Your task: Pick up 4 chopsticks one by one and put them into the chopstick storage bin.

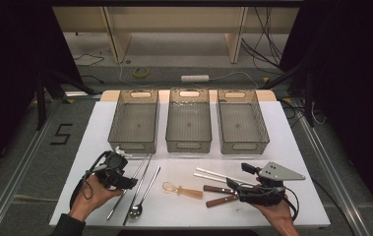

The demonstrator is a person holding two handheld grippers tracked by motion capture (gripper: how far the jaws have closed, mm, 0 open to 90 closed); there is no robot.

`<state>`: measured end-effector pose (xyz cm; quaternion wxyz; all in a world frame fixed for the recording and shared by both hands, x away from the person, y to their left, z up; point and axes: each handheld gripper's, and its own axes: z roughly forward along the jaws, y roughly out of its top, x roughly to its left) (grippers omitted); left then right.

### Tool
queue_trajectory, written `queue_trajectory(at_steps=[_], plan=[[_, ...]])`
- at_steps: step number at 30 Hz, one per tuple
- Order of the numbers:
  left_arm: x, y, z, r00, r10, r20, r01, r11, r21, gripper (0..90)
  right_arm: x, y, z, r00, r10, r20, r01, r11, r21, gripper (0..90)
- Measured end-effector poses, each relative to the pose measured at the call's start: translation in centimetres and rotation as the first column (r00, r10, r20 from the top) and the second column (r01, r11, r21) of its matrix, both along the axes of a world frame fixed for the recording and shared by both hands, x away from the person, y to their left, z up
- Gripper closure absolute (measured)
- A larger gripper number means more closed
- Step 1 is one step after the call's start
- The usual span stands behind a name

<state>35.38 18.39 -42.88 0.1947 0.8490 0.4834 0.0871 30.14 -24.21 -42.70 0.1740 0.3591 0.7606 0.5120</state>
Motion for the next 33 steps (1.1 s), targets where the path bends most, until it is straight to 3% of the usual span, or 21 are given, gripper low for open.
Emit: queue_trajectory(at_steps=[3,17,33], plan=[[0.0,0.5,-0.4,0.9993,-0.004,-0.037,0.005,0.9998,0.022,45.7,0.0,0.1,0.0,1.0000,0.002,-0.005,-0.002,1.000,-0.006,25.6],[0.0,0.8,-2.6,0.9912,-0.014,-0.132,0.028,0.9946,0.100,62.6,0.0,0.2,-0.1,0.9999,0.009,-0.011,-0.009,1.000,-0.017,25.8],[0.1,0.4,-3.3,0.9855,-0.032,-0.167,0.054,0.9899,0.131,75.9,0.0,0.4,-0.2,0.9996,0.021,-0.017,-0.021,0.999,-0.031,26.3]])
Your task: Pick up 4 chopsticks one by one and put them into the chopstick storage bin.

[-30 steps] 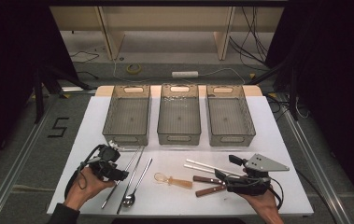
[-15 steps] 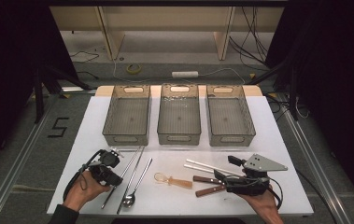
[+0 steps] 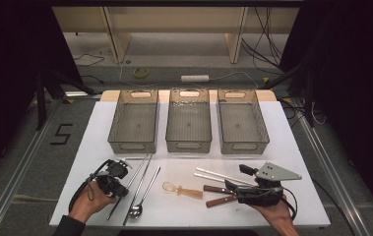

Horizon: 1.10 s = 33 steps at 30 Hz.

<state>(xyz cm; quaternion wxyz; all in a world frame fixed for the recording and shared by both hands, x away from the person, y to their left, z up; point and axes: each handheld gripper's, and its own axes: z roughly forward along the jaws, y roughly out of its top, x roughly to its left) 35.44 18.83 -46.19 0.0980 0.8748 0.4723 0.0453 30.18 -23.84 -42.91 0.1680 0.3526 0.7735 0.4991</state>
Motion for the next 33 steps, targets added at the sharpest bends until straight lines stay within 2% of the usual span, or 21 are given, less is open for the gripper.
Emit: queue_trajectory(at_steps=[7,20,24,30,33], plan=[[-0.1,-0.3,0.0,1.0000,-0.006,0.006,0.006,0.9999,0.012,80.2,0.0,0.1,0.0,1.0000,0.005,-0.002,-0.005,1.000,-0.006,26.5],[0.0,0.2,0.0,1.0000,-0.001,-0.003,0.001,0.9998,-0.020,84.5,0.0,0.2,-0.1,0.9998,0.016,-0.009,-0.016,1.000,-0.012,26.8],[-0.1,0.3,0.2,0.9998,-0.005,0.018,0.005,0.9998,-0.020,84.6,0.0,0.2,-0.1,0.9998,0.018,-0.008,-0.018,1.000,-0.014,26.8],[-0.4,0.5,1.3,0.9979,-0.016,0.064,0.018,0.9991,-0.039,84.7,0.0,0.3,-0.1,0.9997,0.021,-0.011,-0.021,1.000,-0.013,26.8],[-0.6,0.5,1.9,0.9968,-0.029,0.074,0.032,0.9986,-0.043,84.8,0.0,0.3,-0.1,0.9997,0.022,-0.011,-0.022,1.000,-0.014,26.8]])
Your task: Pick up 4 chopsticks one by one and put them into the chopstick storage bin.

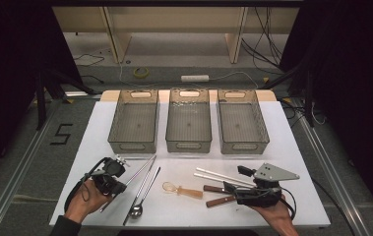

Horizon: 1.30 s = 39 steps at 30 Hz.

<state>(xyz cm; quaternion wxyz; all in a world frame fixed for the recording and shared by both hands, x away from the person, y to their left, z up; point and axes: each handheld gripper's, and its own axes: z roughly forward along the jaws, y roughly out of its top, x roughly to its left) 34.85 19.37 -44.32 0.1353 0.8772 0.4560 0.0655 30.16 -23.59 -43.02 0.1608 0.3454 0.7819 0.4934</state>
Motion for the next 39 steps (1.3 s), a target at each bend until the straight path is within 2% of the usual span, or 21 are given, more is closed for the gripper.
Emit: queue_trajectory(at_steps=[5,12,15,21,24,28,32,39], plan=[[-0.2,0.2,0.9,0.9995,-0.008,0.031,0.008,0.9998,-0.016,84.8,0.0,0.0,0.0,1.0000,-0.001,-0.002,0.001,1.000,0.004,26.9],[-0.5,0.5,2.5,0.9971,-0.021,0.074,0.026,0.9968,-0.076,84.7,0.0,-0.1,0.0,1.0000,0.001,-0.001,-0.001,1.000,0.009,26.8],[-0.5,0.3,3.5,0.9939,-0.031,0.106,0.041,0.9945,-0.097,84.8,0.0,-0.1,0.0,1.0000,-0.003,0.000,0.003,1.000,0.012,26.8],[-0.3,0.1,5.4,0.9808,-0.030,0.193,0.060,0.9866,-0.151,84.8,0.0,-0.1,0.0,1.0000,-0.002,0.001,0.002,1.000,0.016,26.8],[0.6,0.1,6.2,0.9738,-0.017,0.227,0.060,0.9819,-0.180,84.7,0.0,-0.1,-0.1,1.0000,-0.002,-0.002,0.002,1.000,0.016,26.8],[1.8,0.2,6.9,0.9683,-0.002,0.250,0.054,0.9778,-0.202,84.7,0.0,-0.1,-0.1,1.0000,-0.001,-0.002,0.001,1.000,0.018,26.8],[2.9,0.3,7.4,0.9578,0.036,0.285,0.031,0.9737,-0.226,84.7,0.0,-0.2,-0.1,1.0000,-0.002,-0.002,0.002,1.000,0.020,26.8],[4.7,0.8,7.8,0.9456,0.083,0.315,0.001,0.9664,-0.257,84.7,0.0,-0.2,0.0,1.0000,-0.004,0.000,0.004,1.000,0.021,26.8]])
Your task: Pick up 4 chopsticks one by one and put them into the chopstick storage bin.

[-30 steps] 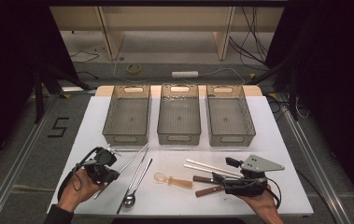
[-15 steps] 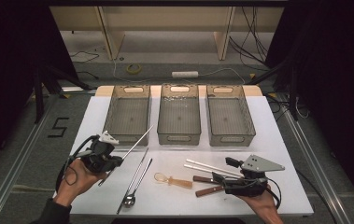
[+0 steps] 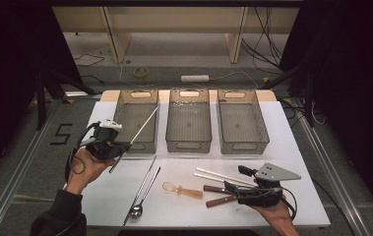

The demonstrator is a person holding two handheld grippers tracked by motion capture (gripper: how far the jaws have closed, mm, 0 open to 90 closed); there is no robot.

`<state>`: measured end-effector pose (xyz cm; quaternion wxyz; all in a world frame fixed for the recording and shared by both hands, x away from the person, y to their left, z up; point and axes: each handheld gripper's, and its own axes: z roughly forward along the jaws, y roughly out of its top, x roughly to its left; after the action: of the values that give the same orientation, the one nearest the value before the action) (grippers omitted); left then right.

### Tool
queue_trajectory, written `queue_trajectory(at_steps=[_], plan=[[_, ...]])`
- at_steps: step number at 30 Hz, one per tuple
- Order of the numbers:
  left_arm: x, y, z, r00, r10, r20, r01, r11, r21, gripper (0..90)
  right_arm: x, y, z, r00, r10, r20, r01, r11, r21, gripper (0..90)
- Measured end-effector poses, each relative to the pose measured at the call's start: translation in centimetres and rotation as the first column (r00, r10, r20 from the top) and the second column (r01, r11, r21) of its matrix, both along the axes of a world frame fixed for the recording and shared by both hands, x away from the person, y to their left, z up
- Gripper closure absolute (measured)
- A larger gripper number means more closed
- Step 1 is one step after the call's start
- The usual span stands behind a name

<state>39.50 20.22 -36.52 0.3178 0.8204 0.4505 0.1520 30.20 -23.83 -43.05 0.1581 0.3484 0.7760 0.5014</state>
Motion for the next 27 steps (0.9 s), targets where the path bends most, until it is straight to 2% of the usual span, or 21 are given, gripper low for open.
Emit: queue_trajectory(at_steps=[7,14,27], plan=[[1.4,0.5,0.0,0.9994,0.031,0.015,-0.031,0.9991,-0.029,84.7,0.0,0.0,0.0,1.0000,0.003,-0.001,-0.003,1.000,0.000,26.8],[2.9,0.7,-0.1,0.9982,0.052,0.028,-0.051,0.9980,-0.037,84.7,0.0,0.0,0.0,1.0000,0.001,-0.002,-0.001,1.000,0.001,26.8],[5.9,1.4,0.0,0.9911,0.115,0.068,-0.111,0.9923,-0.056,84.7,0.0,0.0,0.0,1.0000,0.003,-0.001,-0.003,1.000,0.001,26.8]])
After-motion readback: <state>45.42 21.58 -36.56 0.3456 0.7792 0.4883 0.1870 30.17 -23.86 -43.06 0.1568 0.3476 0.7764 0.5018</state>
